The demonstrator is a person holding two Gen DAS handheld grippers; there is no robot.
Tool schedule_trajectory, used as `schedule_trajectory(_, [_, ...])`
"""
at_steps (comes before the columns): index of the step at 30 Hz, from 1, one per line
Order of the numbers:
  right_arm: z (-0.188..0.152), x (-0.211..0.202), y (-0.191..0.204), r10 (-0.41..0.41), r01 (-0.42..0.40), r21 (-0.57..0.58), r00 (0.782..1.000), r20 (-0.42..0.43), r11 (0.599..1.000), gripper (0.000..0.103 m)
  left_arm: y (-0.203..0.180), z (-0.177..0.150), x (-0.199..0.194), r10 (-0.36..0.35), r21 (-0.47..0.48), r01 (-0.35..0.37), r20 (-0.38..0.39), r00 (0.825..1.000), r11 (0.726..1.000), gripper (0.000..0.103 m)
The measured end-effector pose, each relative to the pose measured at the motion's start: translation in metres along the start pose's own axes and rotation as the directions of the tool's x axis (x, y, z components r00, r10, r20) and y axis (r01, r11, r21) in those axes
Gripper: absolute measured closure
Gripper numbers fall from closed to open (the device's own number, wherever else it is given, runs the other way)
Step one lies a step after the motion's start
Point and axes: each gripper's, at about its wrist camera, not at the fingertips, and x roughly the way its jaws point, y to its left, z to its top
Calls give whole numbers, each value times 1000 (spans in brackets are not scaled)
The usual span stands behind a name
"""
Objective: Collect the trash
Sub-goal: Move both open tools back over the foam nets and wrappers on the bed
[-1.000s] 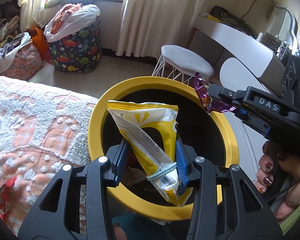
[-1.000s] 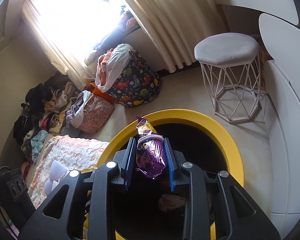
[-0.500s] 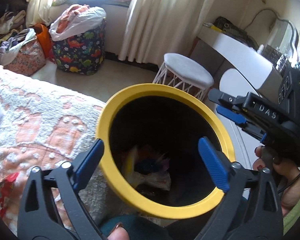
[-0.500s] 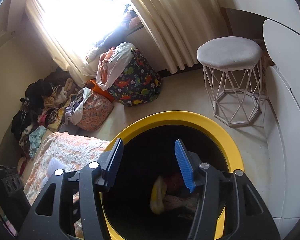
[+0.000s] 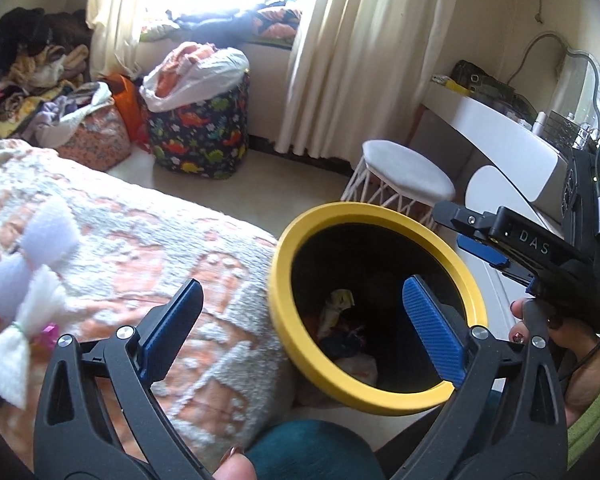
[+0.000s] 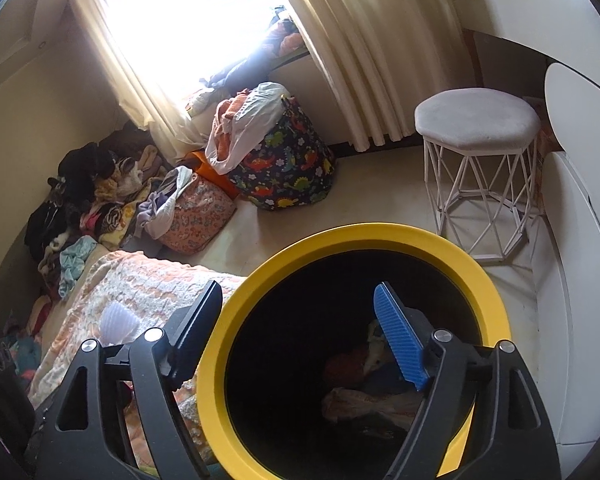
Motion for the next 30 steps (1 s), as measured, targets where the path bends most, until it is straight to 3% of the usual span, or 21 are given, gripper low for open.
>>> schedule_trajectory(12, [0,-6,32,23,-23,-82,1000,-5,996,22,31,5,-38,76,-58,-72,73,994,996,11])
schedule_trajectory(30, [-8,-20,87,93,-95,-198,995,-20,976,20,86,4,-74,174,-163,-155,109,979,974,11])
